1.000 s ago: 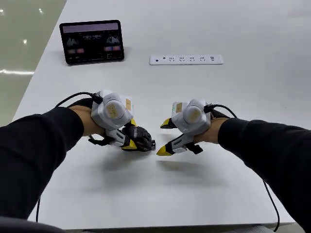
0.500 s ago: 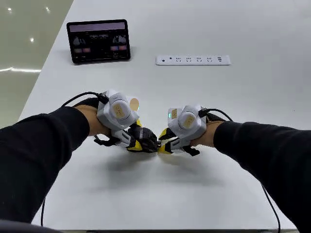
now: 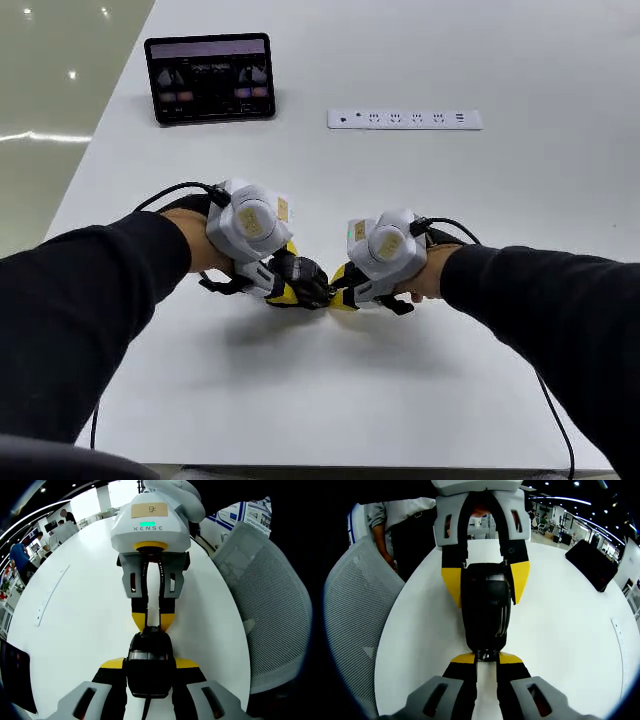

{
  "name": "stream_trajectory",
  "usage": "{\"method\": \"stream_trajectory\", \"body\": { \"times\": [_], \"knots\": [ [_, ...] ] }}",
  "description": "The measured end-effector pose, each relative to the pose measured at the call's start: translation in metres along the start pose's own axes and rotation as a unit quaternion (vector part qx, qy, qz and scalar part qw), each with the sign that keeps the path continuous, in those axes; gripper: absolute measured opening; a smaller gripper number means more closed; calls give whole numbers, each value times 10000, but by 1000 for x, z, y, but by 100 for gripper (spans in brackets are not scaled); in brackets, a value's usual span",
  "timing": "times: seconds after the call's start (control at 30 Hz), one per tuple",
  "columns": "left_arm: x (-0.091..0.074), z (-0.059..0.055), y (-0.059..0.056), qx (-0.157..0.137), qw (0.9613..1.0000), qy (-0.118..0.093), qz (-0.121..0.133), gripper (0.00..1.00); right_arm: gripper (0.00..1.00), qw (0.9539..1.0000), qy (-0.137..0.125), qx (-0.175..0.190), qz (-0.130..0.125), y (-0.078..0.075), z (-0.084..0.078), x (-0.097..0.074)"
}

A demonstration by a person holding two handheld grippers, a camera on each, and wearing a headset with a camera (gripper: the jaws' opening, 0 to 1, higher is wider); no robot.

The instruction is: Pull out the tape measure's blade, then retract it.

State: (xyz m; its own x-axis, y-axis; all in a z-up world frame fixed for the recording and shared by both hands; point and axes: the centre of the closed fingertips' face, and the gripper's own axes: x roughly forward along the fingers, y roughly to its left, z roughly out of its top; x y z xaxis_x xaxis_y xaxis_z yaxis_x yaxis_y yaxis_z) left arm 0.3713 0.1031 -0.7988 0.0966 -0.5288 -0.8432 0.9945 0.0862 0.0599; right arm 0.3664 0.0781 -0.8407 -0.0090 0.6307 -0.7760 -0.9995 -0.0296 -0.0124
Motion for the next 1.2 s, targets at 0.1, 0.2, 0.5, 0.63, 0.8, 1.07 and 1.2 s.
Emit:
{"method": "stream_trajectory", "body": {
  "times": [0.1, 0.2, 0.5, 0.63, 0.8, 1.07, 1.2],
  "knots": [
    [0, -1, 0, 18, 10000, -5, -19, 30, 8, 10000, 32, -56, 13, 0, -1, 0],
    [0, 0, -1, -3, 10000, 9, -20, 30, 8, 10000, 42, -48, 12, 0, -1, -1],
    [-3, -1, -1, -40, 10000, -5, 10, 30, 8, 10000, 22, -11, -1, 1, 0, -3],
    [-3, 0, -2, -35, 10000, 7, 24, 30, 8, 10000, 62, -29, 3, 1, -5, -7],
    [-2, 0, -1, -46, 10000, 12, 18, 30, 8, 10000, 73, -7, -15, 1, -10, -11],
    [-1, 2, -2, -87, 10000, 25, 39, 30, 8, 9999, 150, -49, -40, -1, -19, -19],
    [-2, 2, -2, -81, 10000, 30, 36, 30, 8, 9998, 165, -20, -49, -1, -23, -20]
  ]
}}
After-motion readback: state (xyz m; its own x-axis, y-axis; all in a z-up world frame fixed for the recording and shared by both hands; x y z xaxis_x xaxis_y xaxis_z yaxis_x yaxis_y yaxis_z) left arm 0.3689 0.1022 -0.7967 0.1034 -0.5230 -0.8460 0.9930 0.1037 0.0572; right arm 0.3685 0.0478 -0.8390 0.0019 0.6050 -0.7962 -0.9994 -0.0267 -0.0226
